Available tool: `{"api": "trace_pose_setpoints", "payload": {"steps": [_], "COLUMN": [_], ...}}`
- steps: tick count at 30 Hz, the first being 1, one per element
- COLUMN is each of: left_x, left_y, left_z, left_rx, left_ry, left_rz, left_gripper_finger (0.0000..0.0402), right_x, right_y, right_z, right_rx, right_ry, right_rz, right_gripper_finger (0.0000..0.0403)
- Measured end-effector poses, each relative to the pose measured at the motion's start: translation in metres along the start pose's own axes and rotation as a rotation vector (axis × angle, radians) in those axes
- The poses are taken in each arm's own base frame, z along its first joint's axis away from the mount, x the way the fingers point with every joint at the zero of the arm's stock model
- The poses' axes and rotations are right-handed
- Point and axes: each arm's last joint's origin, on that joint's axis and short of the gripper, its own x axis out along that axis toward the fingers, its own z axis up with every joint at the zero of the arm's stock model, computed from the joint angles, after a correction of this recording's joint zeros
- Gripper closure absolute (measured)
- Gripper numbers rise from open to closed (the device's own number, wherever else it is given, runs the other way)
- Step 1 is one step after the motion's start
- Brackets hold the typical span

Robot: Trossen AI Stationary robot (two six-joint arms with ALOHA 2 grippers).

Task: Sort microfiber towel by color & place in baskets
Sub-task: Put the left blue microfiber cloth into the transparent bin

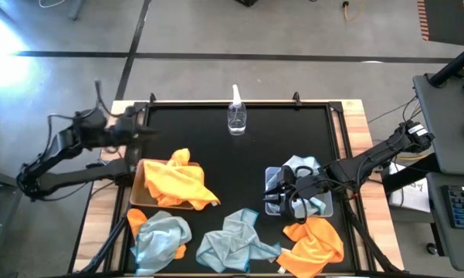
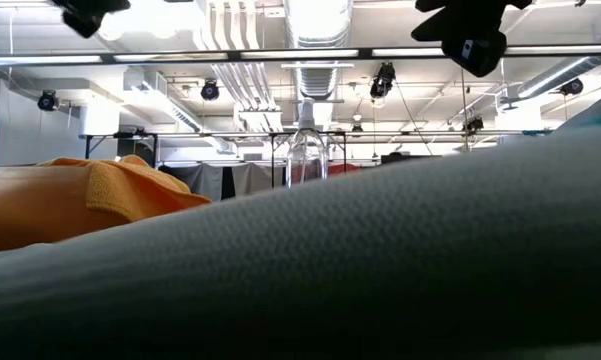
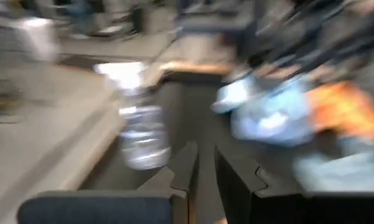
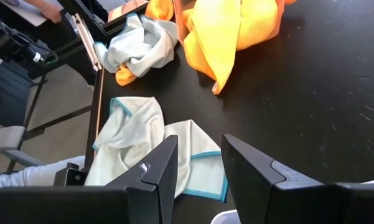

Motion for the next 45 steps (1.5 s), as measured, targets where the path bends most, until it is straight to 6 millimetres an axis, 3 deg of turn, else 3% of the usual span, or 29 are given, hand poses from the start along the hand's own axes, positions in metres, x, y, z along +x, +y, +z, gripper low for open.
{"api": "trace_pose_setpoints", "payload": {"steps": [5,14,21,27,37,45], "left_x": [-0.013,0.006,0.023,0.025,0.035,0.058], "left_y": [-0.011,-0.011,-0.015,-0.018,-0.026,-0.038], "left_z": [-0.015,-0.066,-0.099,-0.1,-0.069,-0.071], "left_rx": [-0.258,-0.501,-0.663,-0.679,-0.595,-0.571], "left_ry": [-0.003,0.206,0.364,0.387,0.158,0.25], "left_rz": [-0.261,-0.231,-0.32,-0.357,-0.525,-0.496], "left_gripper_finger": [0.0365,0.0365,0.0365,0.0365,0.0365,0.0365], "right_x": [0.0,0.0,0.0,0.0,0.0,0.0], "right_y": [0.0,0.0,-0.001,-0.001,-0.001,-0.001], "right_z": [0.0,0.0,0.0,0.0,0.0,0.0], "right_rx": [-0.011,0.002,0.005,0.005,0.005,0.004], "right_ry": [0.0,-0.01,-0.01,-0.014,-0.015,-0.009], "right_rz": [0.0,-0.014,-0.014,-0.02,-0.021,-0.025], "right_gripper_finger": [0.0284,0.0284,0.0284,0.0284,0.0284,0.0284]}}
